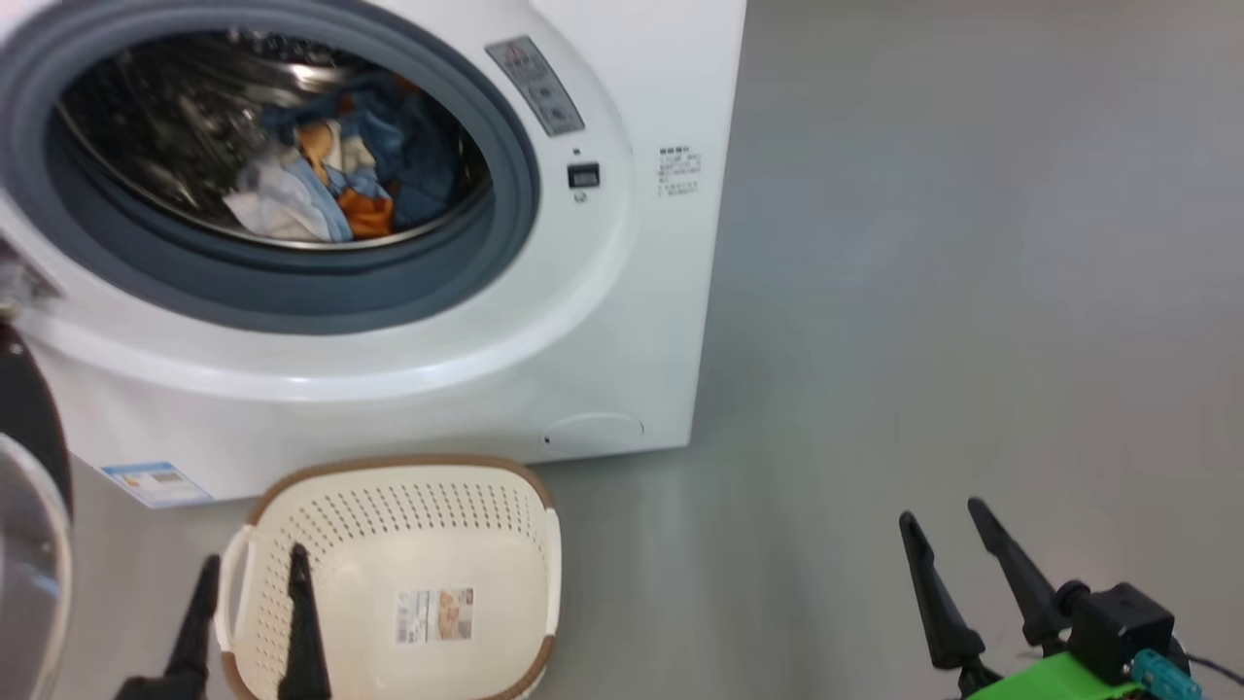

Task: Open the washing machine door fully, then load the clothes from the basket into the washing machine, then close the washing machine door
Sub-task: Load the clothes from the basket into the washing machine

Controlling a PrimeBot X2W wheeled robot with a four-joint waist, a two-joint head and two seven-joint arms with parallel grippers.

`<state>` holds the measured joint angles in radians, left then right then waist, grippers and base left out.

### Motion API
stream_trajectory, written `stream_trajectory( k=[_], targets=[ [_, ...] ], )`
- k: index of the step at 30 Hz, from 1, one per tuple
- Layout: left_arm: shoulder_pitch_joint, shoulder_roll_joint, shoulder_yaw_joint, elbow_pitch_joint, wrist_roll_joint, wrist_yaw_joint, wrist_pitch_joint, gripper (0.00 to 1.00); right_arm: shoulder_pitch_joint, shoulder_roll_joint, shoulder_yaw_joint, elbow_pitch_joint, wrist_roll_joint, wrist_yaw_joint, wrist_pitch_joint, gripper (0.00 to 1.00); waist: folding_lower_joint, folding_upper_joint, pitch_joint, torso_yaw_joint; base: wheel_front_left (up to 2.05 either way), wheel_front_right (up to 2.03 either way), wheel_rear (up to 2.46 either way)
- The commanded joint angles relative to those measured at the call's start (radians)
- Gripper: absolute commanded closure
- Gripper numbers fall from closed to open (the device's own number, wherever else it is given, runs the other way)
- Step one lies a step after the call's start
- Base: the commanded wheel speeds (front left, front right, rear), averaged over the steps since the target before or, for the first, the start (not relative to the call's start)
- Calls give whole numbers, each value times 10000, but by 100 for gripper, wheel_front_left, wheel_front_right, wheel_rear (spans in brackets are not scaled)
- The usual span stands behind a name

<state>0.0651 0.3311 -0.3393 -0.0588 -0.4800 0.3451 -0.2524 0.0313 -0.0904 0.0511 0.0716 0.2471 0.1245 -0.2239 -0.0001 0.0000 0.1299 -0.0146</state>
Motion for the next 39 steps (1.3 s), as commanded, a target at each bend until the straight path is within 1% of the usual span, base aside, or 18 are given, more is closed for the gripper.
stream_trajectory(
  k=[1,9,22,39],
  targets=[
    [43,-7,398,-49,120,-226,-92,0,182,14,205,-285,-67,62,58,0,1,0,-739,233,0,0,0],
    [410,-262,652,170,219,-648,-92,0,634,159,164,-527,-198,62,291,0,1,0,-1311,326,0,0,0],
    [467,-514,821,688,352,-1197,-93,0,1010,280,74,-850,-312,62,565,0,1,0,-1655,437,0,0,0],
    [417,-673,1036,1014,569,-1565,-93,0,1135,360,4,-924,-379,62,628,0,1,0,-1877,489,0,0,0]
  ],
)
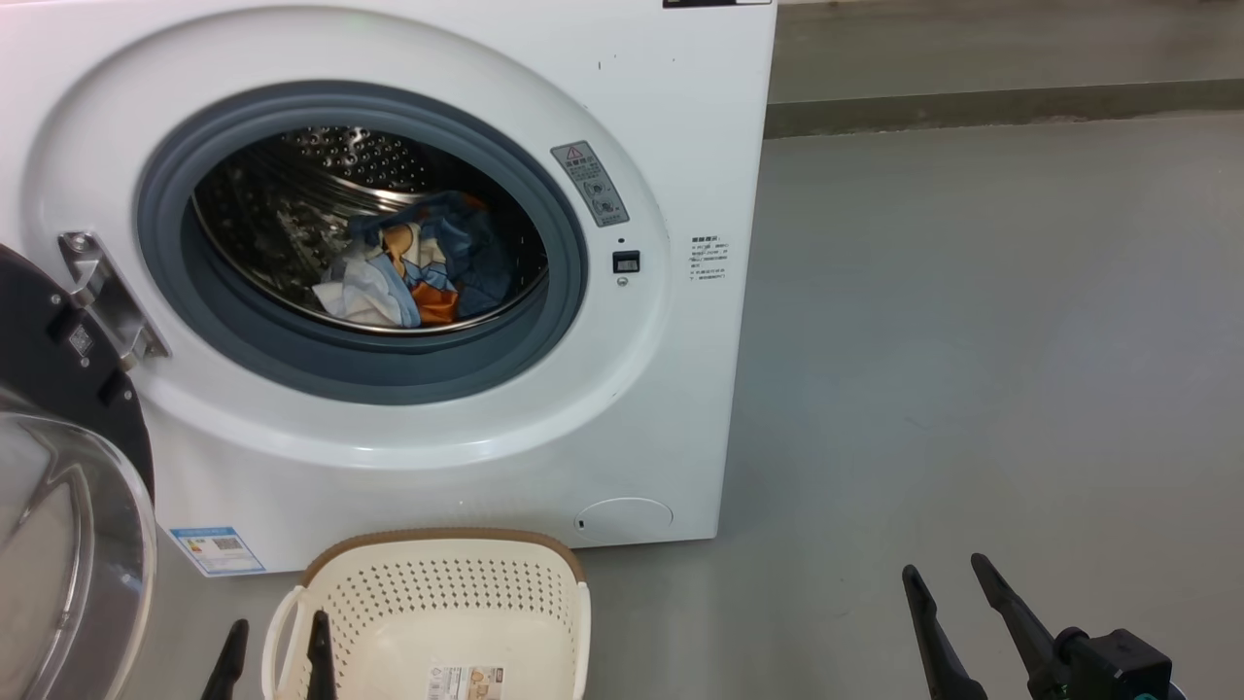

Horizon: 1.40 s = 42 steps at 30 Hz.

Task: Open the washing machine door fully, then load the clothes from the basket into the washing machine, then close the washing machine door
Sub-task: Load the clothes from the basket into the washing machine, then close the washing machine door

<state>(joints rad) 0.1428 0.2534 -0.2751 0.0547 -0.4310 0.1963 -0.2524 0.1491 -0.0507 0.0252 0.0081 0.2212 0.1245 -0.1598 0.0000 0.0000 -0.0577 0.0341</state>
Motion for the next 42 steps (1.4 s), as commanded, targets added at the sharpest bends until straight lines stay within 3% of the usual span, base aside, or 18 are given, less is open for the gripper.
stream_trajectory(
  k=[1,16,32,42],
  targets=[
    [-361,94,392,-102,89,-100,-93,0,-50,-35,263,-288,-118,62,-15,0,0,0,-2,4,0,0,0],
    [-391,-7,370,3,287,-211,-93,0,-55,-19,239,-345,-147,62,7,0,0,0,-10,4,-16,16,0],
    [-405,-12,268,75,433,-153,-87,0,-84,-9,199,-367,-178,62,34,0,0,0,-45,14,-150,150,0],
    [-436,-9,203,9,452,-103,-88,0,-74,-4,194,-372,-150,62,50,0,0,0,-17,33,-47,47,0]
  ],
)
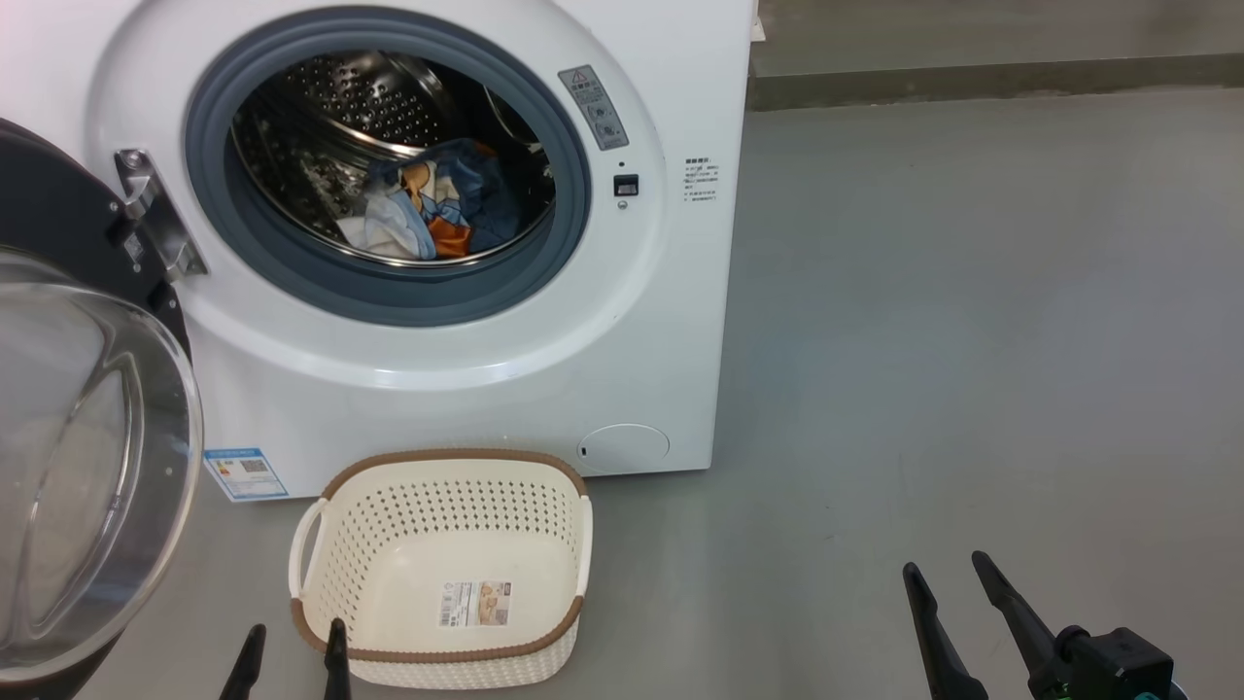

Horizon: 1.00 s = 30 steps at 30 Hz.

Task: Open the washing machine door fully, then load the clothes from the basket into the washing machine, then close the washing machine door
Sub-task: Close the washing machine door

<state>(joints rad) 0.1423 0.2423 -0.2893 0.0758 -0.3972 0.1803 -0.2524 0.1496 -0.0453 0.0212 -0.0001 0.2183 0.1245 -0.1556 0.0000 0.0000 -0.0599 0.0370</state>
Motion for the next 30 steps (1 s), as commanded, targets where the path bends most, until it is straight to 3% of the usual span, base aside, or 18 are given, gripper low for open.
stream_trajectory(
  k=[1,17,30],
  targets=[
    [-434,103,338,-211,116,58,-88,0,-77,-57,233,-293,-122,62,9,0,0,0,6,8,0,0,0],
    [-511,138,197,-307,150,128,-53,0,-79,-53,168,-251,-122,62,-34,0,0,0,59,328,0,0,0],
    [-550,210,200,-592,226,361,-15,0,-101,-50,157,-183,-43,62,-153,0,0,0,175,1636,0,0,0]
  ],
)
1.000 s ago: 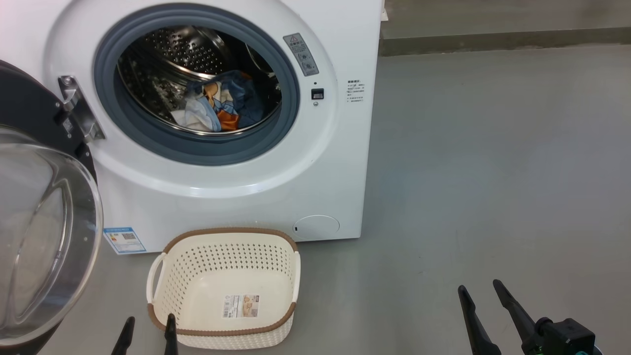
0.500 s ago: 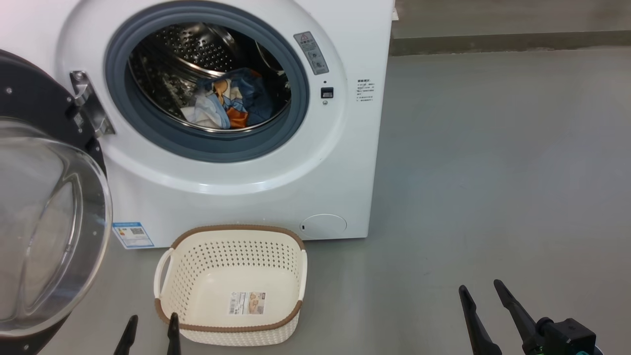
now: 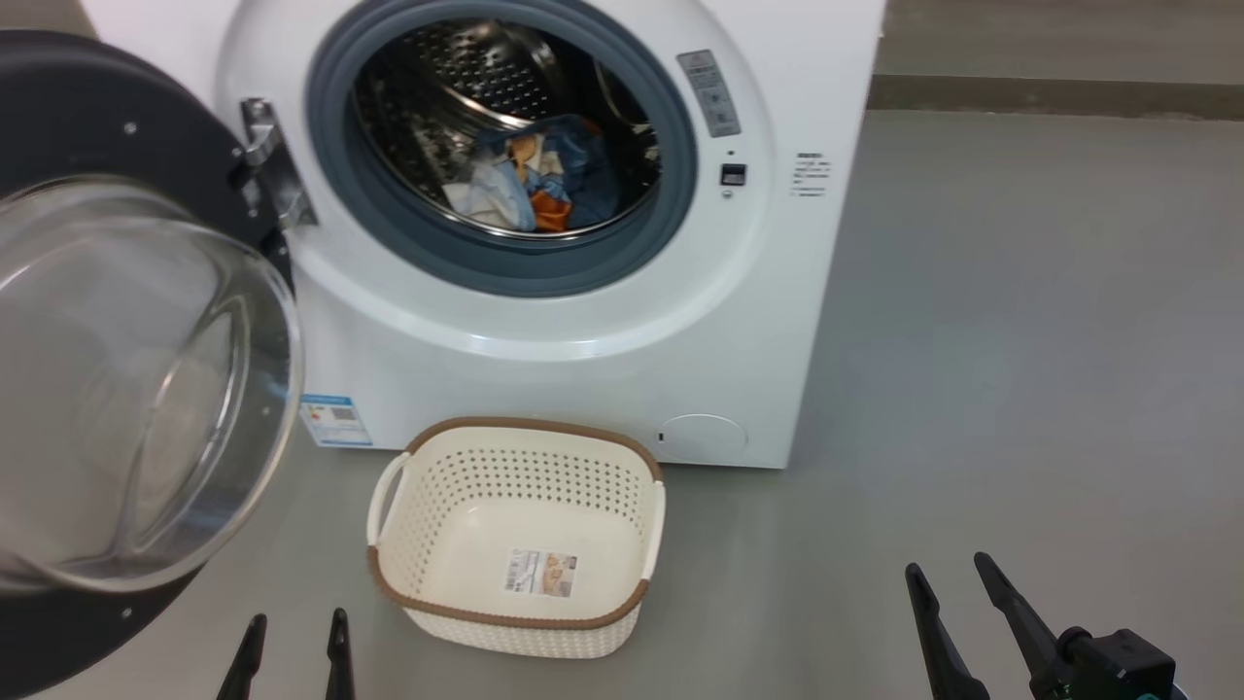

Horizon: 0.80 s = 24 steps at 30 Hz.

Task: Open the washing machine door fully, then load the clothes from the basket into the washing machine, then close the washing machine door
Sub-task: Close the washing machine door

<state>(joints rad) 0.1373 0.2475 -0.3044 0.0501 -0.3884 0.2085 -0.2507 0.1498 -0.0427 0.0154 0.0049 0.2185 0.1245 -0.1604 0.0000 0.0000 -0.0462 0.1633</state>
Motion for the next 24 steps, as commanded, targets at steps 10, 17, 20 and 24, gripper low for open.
stream_trajectory(
  k=[10,17,20,24],
  targets=[
    [-489,176,364,-512,151,190,-46,0,-139,-76,269,-221,-37,62,-126,0,0,0,104,1787,0,0,0],
    [-508,186,373,-574,143,212,-58,0,-154,-76,302,-258,-23,62,-141,0,0,0,177,2765,0,0,0],
    [-536,184,358,-591,148,207,-63,0,-175,-76,318,-232,-9,62,-162,0,0,0,193,3153,0,0,0],
    [-511,159,402,-637,128,257,-71,0,-264,-76,429,-205,-4,62,-173,0,0,0,283,3521,0,0,0]
  ],
)
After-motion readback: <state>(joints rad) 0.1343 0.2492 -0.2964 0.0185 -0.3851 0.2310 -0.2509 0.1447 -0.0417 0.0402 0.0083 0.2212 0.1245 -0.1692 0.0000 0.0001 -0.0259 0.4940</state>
